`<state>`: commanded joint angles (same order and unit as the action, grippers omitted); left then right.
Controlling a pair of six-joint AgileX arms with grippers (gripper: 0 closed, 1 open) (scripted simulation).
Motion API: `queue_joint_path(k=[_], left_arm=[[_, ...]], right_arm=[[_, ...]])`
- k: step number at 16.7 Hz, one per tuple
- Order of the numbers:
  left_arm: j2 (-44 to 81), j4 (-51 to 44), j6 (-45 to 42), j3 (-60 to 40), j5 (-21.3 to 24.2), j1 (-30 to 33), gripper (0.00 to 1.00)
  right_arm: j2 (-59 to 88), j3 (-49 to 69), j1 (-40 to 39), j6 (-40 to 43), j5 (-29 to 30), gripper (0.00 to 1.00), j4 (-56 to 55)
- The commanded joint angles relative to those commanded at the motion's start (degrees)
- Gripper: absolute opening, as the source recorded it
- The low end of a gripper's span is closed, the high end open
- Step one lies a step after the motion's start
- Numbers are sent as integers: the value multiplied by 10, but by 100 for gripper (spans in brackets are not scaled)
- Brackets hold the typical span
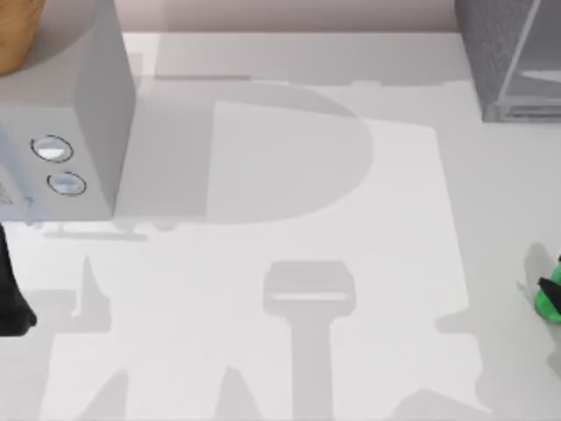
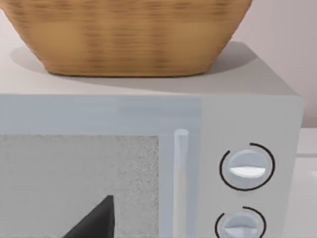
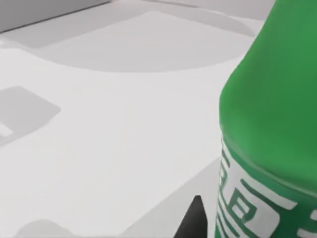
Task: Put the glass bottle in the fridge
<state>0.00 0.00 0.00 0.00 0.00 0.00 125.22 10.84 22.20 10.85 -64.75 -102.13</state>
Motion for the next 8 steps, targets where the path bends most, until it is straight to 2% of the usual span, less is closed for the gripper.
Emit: queue_joint_path(k=[8], left_arm=[[0,0,0,0,0,0,100]], right_arm=[[0,0,0,0,0,1,0]])
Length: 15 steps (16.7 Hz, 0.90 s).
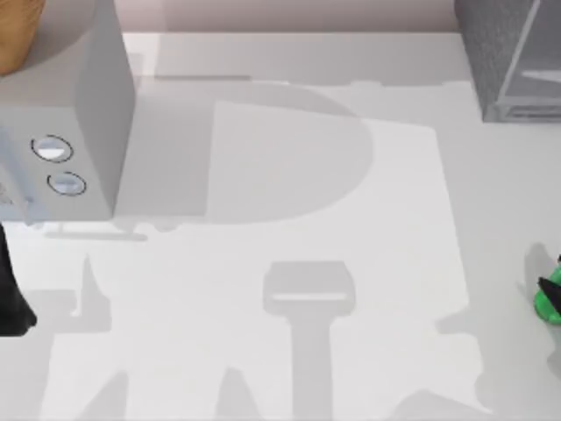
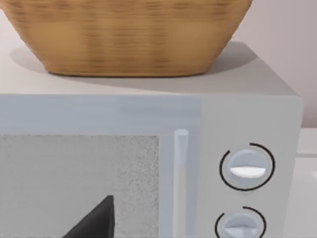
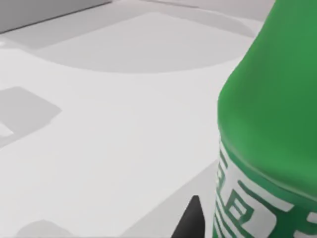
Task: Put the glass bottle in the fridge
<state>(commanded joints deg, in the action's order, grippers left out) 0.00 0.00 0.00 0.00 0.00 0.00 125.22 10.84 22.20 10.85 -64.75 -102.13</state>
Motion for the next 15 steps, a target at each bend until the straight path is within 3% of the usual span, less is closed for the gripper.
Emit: queue_joint_path(k=[4,8,11,15], left_arm=[[0,0,0,0,0,0,100],[0,0,0,0,0,0,100],[0,0,0,0,0,0,100],[0,0,0,0,0,0,100]], right_arm=[[38,6,2,16,-10,1,26],[-10,61,36,120,-24,1,91],[-62,118,74,220,-34,1,199],[-85,155,108,316,-80,1,428]])
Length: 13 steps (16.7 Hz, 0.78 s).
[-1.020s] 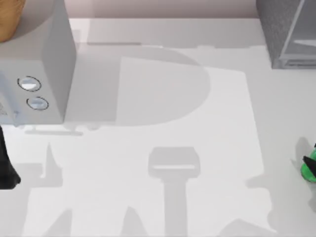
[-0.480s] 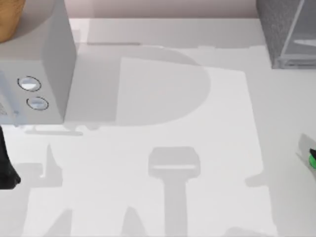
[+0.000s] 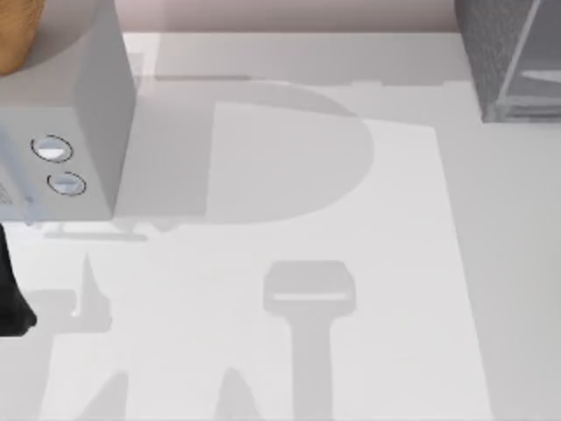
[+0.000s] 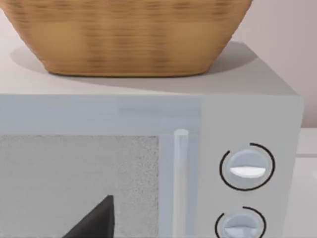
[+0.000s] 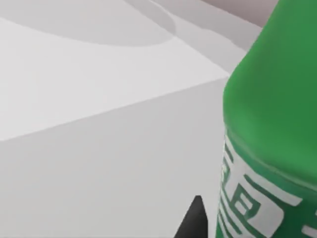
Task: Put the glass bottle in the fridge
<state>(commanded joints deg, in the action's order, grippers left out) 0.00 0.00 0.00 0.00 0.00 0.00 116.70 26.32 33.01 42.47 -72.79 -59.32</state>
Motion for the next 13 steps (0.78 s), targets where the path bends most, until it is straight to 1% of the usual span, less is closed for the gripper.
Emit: queue_joint_path(k=[3,7,10,13], left_arm=[[0,0,0,0,0,0,100],[0,0,0,0,0,0,100],[0,0,0,0,0,0,100],[0,0,0,0,0,0,100]], right_arm=[[-3,0,19,55,-26,1,219],[-39,19,45,147,-34,1,475],[-78,51,78,225,-34,1,614],[-115,82,103,293,-63,1,699]])
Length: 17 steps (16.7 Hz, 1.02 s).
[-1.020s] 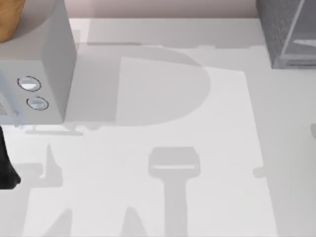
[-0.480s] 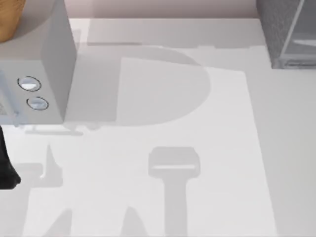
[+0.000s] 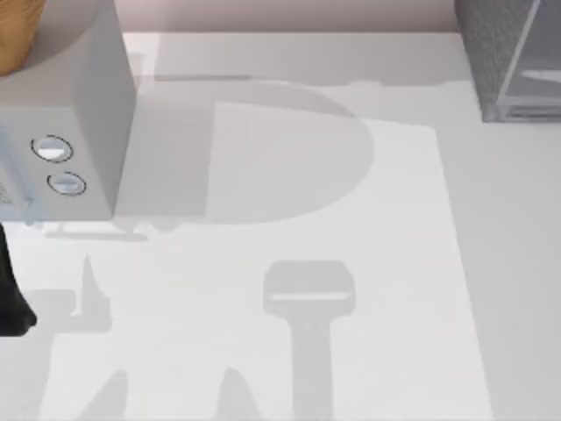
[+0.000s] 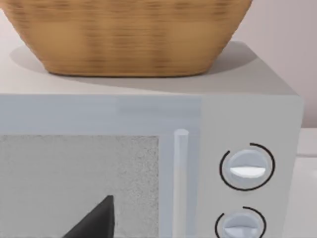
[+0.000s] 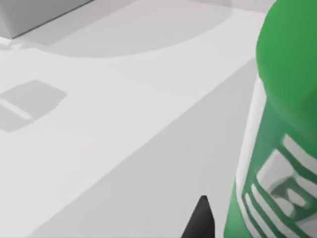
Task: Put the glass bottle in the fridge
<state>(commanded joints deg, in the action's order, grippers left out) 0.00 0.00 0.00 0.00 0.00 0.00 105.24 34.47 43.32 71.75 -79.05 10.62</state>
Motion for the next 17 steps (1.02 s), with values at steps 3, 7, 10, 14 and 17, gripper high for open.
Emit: queue_joint_path(k=[3,7,10,14,17], left_arm=[[0,0,0,0,0,0,100],[0,0,0,0,0,0,100],[0,0,0,0,0,0,100],[0,0,0,0,0,0,100],[0,0,0,0,0,0,100]], right_arm=[[-27,18,8,36,-31,1,33],[-28,18,8,36,-31,1,33],[-25,-46,1,29,-26,1,37],[-109,-61,-34,-54,36,1,47],[-236,-85,-83,-167,121,1,53]])
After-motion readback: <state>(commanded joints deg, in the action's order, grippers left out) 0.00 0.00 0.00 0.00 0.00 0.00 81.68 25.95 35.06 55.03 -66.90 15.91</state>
